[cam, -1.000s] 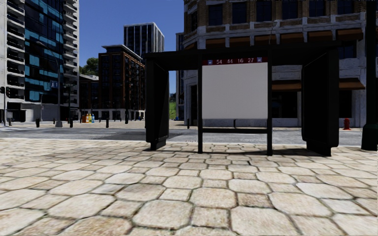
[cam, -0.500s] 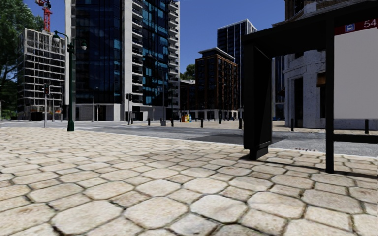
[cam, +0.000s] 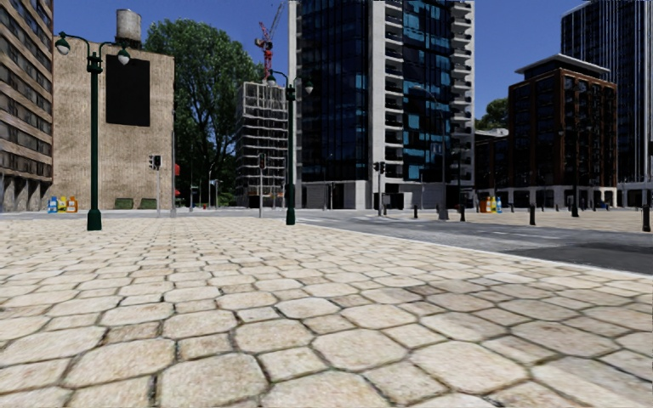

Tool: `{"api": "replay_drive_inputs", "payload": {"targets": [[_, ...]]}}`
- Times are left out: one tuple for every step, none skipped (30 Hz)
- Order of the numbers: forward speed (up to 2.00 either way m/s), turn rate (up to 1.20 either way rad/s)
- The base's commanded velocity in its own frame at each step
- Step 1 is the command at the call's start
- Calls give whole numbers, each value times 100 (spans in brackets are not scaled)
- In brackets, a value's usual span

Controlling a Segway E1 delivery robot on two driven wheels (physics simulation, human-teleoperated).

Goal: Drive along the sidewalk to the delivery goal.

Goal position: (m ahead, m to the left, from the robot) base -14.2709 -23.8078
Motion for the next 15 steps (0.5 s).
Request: {"api": "replay_drive_inputs", "payload": {"targets": [[200, 96], [200, 96], [200, 80], [200, 0], [200, 0], [200, 0], [200, 0], [200, 0], [200, 0], [200, 0], [200, 0], [200, 0], [200, 0], [200, 0], [200, 0]]}}
